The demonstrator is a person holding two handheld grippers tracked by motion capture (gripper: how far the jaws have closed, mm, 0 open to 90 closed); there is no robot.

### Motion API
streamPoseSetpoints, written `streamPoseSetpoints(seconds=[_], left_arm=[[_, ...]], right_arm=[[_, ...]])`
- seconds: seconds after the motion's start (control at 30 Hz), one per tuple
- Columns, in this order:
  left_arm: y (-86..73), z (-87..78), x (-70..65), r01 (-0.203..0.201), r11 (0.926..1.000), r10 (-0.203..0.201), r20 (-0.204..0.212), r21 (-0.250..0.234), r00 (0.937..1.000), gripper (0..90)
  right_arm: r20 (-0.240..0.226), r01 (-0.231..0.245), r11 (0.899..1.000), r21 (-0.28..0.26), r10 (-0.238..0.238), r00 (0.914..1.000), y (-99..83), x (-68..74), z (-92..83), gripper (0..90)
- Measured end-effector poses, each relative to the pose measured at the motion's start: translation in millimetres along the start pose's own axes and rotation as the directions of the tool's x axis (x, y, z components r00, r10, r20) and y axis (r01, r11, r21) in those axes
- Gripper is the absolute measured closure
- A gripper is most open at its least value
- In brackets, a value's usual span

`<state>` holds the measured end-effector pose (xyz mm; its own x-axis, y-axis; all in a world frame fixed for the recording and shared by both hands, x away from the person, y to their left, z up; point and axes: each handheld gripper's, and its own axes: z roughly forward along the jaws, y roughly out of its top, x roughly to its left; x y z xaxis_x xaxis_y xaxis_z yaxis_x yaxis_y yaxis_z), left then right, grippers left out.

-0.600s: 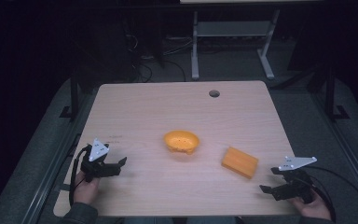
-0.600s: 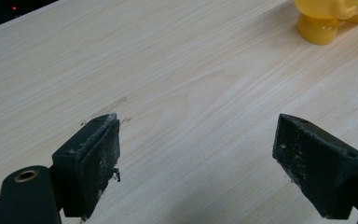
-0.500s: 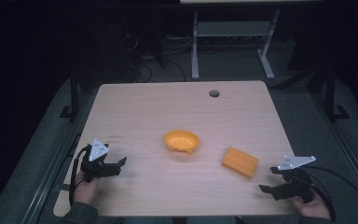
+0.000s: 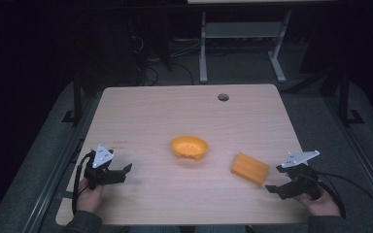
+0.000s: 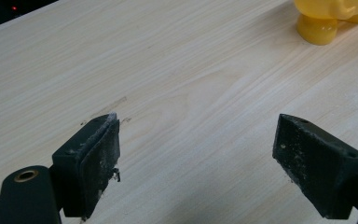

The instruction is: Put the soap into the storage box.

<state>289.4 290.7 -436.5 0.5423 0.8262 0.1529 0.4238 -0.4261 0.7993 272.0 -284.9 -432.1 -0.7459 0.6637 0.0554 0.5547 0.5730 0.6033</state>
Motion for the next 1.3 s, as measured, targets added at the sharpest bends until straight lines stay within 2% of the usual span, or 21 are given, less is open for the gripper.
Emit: streamPoseSetpoints(seconds=[0.1, 0.63, 1.13, 1.3], left_arm=[[0.1, -0.2, 0.2, 0.000, 1.0000, 0.000, 0.000, 0.000, 1.0000, 14.1], [0.4, -1.5, 1.0, 0.000, 1.0000, 0.000, 0.001, -0.001, 1.0000, 14.1], [0.5, -1.8, 1.7, 0.002, 1.0000, -0.002, 0.001, -0.008, 1.0000, 14.1], [0.5, -1.8, 1.8, 0.004, 1.0000, -0.004, 0.001, -0.008, 1.0000, 14.1]], right_arm=[[-0.002, 0.026, 1.000, 0.010, -0.026, 0.9997, 11.0, -0.9, 1.2, 14.7], [-0.027, 0.093, 0.995, 0.046, -0.092, 0.9954, 46.1, -0.9, 13.9, 14.7], [-0.039, 0.125, 0.989, 0.077, -0.122, 0.9917, 65.7, 1.0, 29.5, 14.7], [-0.050, 0.135, 0.984, 0.119, -0.130, 0.9903, 69.4, 1.1, 39.1, 14.6]])
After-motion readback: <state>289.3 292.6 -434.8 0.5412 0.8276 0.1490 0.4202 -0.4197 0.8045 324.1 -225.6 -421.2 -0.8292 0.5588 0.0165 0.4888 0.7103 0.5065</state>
